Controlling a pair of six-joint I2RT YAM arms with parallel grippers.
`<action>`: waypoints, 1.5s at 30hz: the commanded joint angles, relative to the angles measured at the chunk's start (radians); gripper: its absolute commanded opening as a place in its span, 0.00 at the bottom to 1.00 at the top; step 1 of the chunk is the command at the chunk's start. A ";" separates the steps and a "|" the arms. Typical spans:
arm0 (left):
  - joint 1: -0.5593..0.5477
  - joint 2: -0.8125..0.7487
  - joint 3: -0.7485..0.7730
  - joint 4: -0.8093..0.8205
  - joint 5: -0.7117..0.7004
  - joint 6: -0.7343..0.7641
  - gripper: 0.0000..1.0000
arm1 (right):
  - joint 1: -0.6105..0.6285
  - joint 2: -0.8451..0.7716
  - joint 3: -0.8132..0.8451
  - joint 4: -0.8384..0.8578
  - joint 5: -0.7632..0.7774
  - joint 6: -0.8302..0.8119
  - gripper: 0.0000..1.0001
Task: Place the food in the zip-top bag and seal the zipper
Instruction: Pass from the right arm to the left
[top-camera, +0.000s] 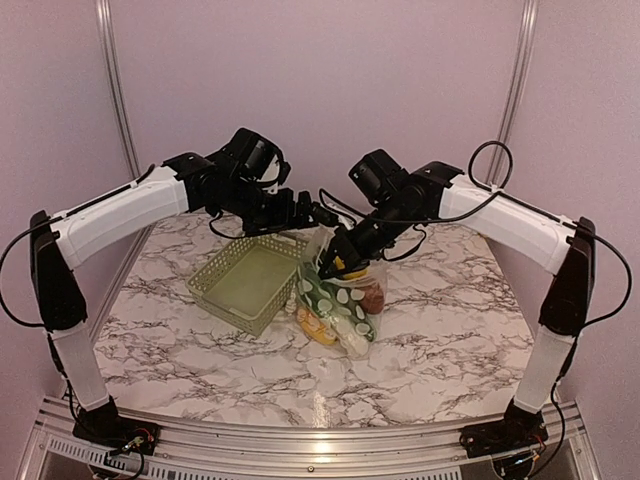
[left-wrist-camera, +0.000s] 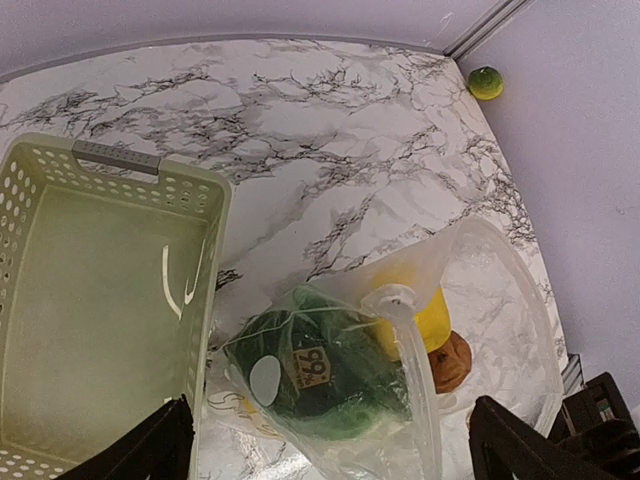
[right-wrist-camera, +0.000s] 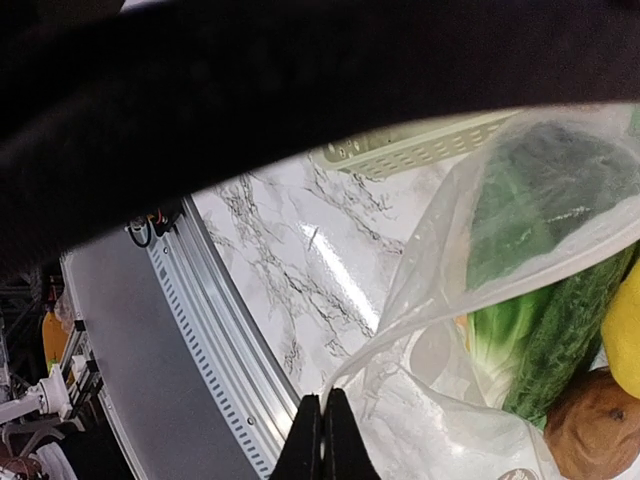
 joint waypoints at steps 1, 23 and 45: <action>-0.063 0.076 0.033 -0.154 0.036 0.026 0.99 | 0.019 0.020 0.057 0.070 -0.039 -0.014 0.00; -0.054 -0.090 -0.231 0.263 0.076 -0.066 0.99 | 0.027 -0.123 -0.142 0.452 0.111 0.112 0.00; -0.067 0.078 -0.140 0.035 0.362 -0.048 0.99 | 0.045 -0.124 -0.211 0.497 0.071 0.075 0.00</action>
